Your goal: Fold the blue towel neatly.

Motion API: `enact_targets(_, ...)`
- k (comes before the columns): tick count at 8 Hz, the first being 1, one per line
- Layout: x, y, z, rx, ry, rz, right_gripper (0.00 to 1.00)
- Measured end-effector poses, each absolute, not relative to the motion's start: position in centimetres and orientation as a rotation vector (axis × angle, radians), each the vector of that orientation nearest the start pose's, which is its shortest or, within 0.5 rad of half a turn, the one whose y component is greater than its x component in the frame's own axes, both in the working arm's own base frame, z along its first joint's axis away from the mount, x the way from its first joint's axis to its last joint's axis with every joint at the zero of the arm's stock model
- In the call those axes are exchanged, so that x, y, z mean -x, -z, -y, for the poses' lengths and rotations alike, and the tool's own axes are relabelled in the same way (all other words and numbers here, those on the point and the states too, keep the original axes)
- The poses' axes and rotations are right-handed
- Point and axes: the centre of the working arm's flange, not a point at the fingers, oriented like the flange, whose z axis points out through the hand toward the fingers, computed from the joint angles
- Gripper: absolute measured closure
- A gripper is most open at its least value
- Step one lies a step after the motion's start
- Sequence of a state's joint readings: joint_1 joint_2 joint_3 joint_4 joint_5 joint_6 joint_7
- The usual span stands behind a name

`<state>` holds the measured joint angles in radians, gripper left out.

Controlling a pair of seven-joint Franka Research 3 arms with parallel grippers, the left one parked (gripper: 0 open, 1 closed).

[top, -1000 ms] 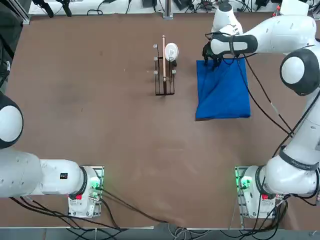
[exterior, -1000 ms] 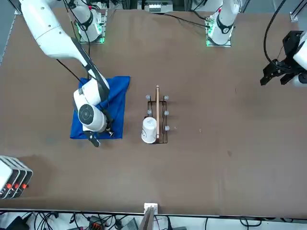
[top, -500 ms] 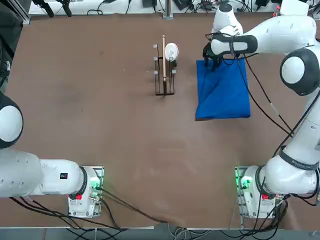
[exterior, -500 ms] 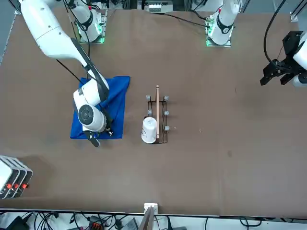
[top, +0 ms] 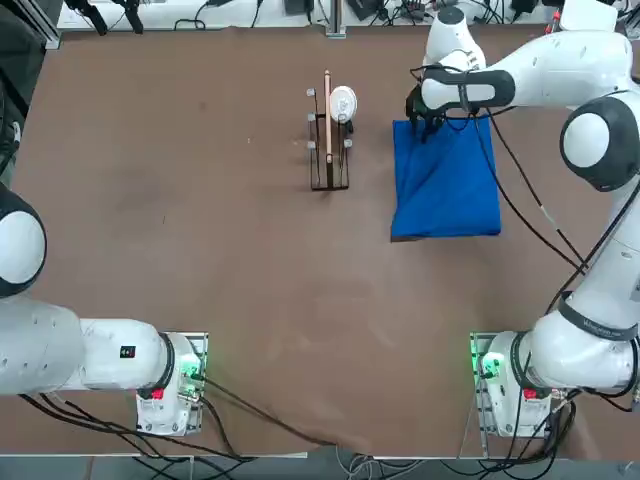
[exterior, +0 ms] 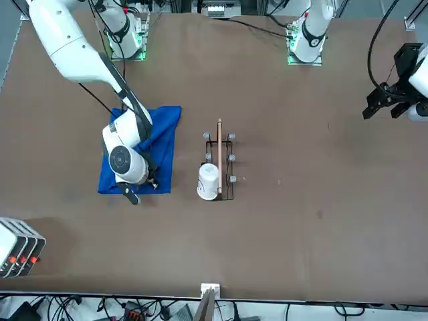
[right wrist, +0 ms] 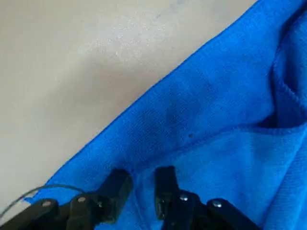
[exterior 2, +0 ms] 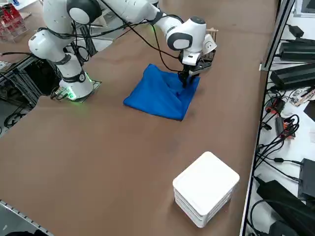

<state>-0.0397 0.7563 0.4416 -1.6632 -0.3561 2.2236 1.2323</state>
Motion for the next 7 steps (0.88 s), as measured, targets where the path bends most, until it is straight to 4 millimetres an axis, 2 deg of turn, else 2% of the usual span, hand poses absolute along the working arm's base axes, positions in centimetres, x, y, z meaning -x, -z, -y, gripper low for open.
enact_targets(2,-62.99,-18.94,-22.33,3.008,-0.158,-1.074,0.84)
enact_targets(3,-63.01,-19.21,-22.36,3.009,-0.155,-1.073,0.95)
enact_targets(4,-63.00,-19.24,-22.42,3.008,-0.154,-1.071,0.98)
enact_targets(7,-63.32,-19.80,-22.80,2.996,-0.137,-1.064,0.99)
